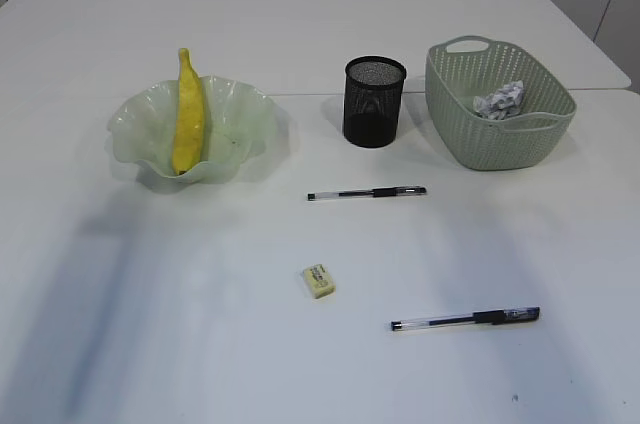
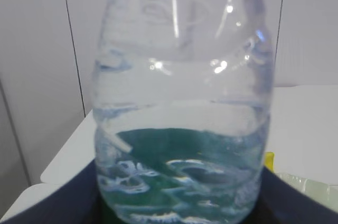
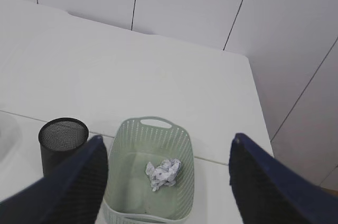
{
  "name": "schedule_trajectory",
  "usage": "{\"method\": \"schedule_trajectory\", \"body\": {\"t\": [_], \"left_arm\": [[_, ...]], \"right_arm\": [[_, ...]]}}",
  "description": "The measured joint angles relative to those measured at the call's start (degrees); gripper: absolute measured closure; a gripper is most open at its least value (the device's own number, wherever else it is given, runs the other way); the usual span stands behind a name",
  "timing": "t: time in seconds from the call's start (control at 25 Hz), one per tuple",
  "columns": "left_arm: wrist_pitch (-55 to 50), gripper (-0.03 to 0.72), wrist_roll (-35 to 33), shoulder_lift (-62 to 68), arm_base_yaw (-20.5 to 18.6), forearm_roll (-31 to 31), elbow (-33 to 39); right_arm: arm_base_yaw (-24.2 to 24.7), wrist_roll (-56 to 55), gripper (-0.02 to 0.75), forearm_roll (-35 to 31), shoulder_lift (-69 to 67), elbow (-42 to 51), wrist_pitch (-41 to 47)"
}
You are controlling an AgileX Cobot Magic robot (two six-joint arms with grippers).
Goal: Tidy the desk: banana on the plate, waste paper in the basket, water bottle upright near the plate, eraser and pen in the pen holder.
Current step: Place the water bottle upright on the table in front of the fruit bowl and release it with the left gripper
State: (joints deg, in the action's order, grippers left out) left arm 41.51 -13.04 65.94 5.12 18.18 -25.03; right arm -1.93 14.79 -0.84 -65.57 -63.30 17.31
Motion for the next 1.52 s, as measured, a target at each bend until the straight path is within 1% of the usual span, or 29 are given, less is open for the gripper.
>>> {"method": "schedule_trajectory", "body": {"t": [0.24, 0.56, 1.28, 1.52], "left_arm": [[1.2, 0.311, 0.0, 0.6, 0.0, 0.1, 1.8], [5.1, 0.311, 1.3, 6.4, 0.0, 0.1, 5.3], [6.4, 0.311, 1.5, 18.2, 0.0, -0.2, 5.4], [11.8, 0.311, 1.5, 21.8, 0.0, -0.5, 5.4]], "right_arm": [[0.0, 0.0, 0.205, 0.0, 0.0, 0.0, -0.4], [0.0, 0.0, 0.204, 0.0, 0.0, 0.0, -1.5], [0.0, 0.0, 0.205, 0.0, 0.0, 0.0, -1.9], [0.0, 0.0, 0.206, 0.0, 0.0, 0.0, -1.9]]}}
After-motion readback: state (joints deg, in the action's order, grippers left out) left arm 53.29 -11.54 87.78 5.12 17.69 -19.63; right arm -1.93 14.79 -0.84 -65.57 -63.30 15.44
